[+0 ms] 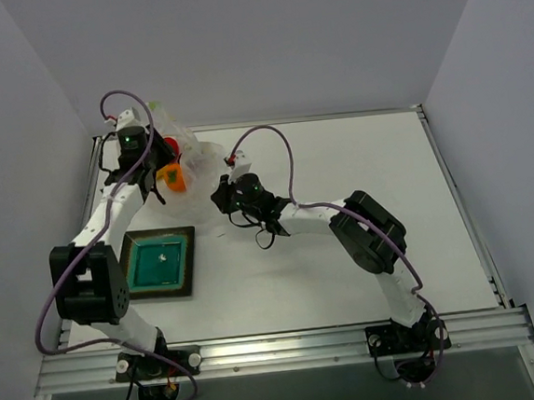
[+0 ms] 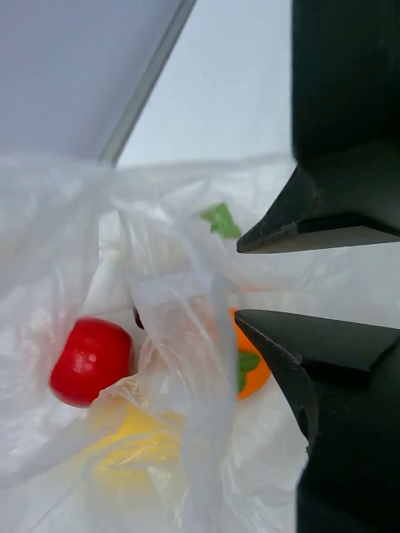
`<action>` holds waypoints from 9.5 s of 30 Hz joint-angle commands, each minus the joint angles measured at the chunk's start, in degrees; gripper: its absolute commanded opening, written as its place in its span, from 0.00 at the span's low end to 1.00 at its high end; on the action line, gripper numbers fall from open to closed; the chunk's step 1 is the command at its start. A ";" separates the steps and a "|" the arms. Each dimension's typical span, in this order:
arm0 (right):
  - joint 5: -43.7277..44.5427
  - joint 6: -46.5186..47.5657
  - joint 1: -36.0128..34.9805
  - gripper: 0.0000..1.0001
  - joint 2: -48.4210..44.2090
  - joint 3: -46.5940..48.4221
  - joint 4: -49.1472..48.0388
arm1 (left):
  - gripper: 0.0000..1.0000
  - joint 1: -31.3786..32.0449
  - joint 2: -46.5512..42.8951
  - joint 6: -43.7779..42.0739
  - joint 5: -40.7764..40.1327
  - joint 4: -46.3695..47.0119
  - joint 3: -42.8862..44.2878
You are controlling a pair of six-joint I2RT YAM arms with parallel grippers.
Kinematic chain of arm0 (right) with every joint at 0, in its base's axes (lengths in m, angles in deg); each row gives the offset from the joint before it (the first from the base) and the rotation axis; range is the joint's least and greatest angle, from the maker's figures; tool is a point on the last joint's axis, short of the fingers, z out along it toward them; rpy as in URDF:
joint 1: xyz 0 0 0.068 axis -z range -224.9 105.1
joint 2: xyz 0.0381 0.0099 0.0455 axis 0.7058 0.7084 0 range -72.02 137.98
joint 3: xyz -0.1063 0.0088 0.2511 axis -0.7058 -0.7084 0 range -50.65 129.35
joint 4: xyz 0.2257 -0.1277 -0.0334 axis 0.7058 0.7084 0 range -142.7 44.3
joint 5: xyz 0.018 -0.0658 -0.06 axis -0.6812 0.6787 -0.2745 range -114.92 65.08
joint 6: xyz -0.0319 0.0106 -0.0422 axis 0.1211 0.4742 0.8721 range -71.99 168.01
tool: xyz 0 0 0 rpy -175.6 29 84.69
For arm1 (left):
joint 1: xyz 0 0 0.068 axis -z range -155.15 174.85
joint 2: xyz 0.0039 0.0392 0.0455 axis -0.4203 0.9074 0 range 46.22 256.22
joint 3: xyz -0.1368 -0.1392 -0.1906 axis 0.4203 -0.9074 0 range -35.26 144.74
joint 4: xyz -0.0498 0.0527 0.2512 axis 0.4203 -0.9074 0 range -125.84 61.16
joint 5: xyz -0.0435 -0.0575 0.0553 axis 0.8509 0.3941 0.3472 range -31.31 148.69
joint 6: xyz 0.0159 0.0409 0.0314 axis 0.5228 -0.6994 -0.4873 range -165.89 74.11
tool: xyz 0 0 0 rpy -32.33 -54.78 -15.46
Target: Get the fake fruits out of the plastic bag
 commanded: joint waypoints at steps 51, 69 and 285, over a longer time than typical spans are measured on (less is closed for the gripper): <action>-0.28 0.40 0.61 0.00 -1.20 0.54 -1.13 | 0.25 -0.50 9.90 -7.41 -0.98 -6.56 9.61; 0.59 -2.77 0.88 0.00 3.55 6.17 -1.40 | 0.15 -0.50 -21.92 -0.91 10.29 -14.46 -3.47; -5.29 -5.76 7.03 0.00 2.41 4.14 -4.21 | 0.03 16.73 -38.65 25.28 -36.64 -6.74 -42.85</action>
